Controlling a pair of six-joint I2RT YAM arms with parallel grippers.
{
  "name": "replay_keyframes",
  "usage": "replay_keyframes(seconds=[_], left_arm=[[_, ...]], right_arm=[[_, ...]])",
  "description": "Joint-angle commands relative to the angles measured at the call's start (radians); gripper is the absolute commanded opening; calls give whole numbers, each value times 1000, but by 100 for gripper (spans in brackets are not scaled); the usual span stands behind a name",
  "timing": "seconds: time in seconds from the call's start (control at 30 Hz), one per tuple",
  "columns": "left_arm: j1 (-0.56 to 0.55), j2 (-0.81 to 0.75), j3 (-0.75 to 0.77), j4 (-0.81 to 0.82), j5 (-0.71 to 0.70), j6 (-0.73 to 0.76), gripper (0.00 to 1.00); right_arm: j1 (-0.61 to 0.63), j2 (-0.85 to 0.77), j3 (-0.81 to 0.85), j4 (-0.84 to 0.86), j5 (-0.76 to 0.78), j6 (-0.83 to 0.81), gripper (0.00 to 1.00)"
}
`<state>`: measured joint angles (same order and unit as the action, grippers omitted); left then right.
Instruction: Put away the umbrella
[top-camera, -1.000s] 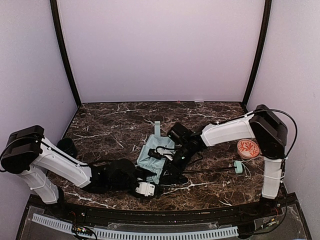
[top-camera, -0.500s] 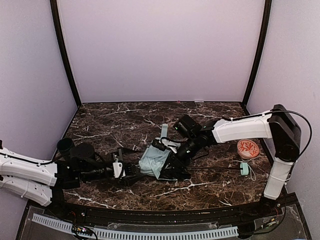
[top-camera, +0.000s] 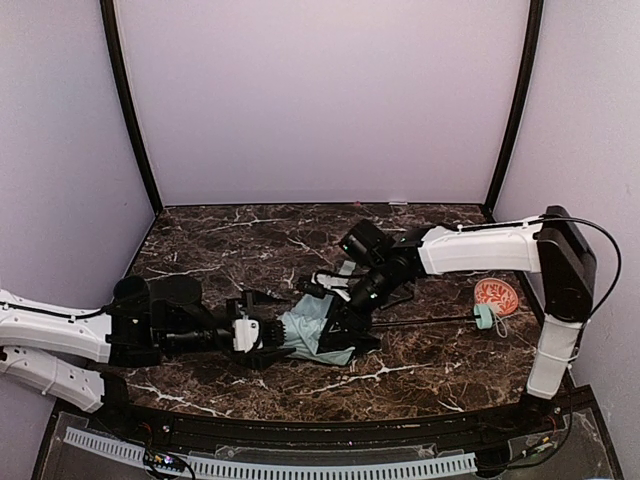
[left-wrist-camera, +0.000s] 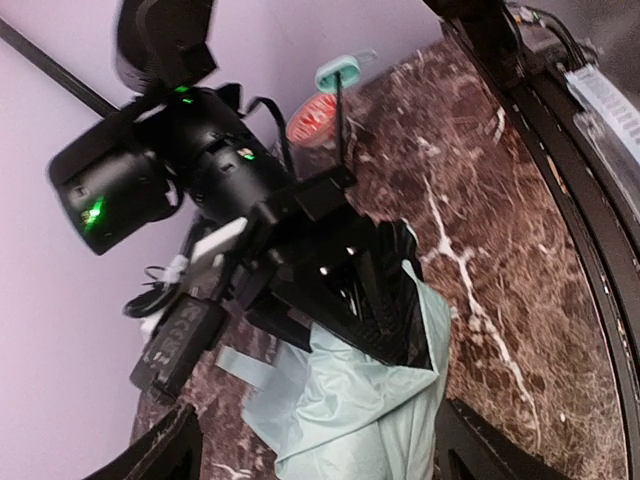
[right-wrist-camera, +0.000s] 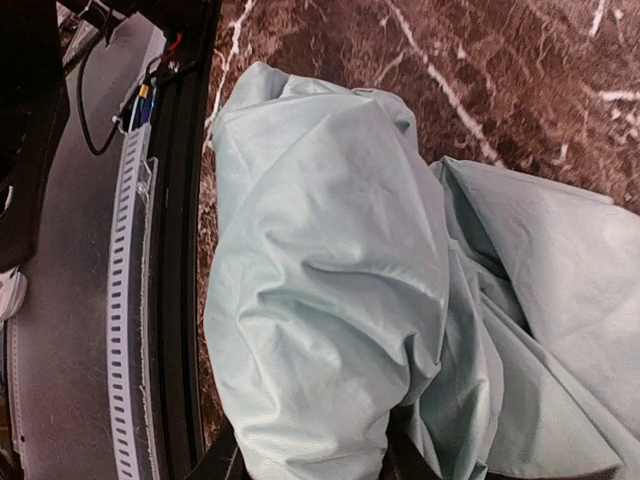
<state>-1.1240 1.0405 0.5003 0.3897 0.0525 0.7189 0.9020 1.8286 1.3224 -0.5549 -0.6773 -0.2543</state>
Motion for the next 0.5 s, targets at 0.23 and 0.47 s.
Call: replay_keyframes(seconds=[0.23,0.47], left_arm=[[-17,362,34,22,-123,128,84],[-17,524,62,160,-167,176,84]], right_arm=[[26,122,-87,43,-74,-14,2],[51,167,-84,51,-137,-55,2]])
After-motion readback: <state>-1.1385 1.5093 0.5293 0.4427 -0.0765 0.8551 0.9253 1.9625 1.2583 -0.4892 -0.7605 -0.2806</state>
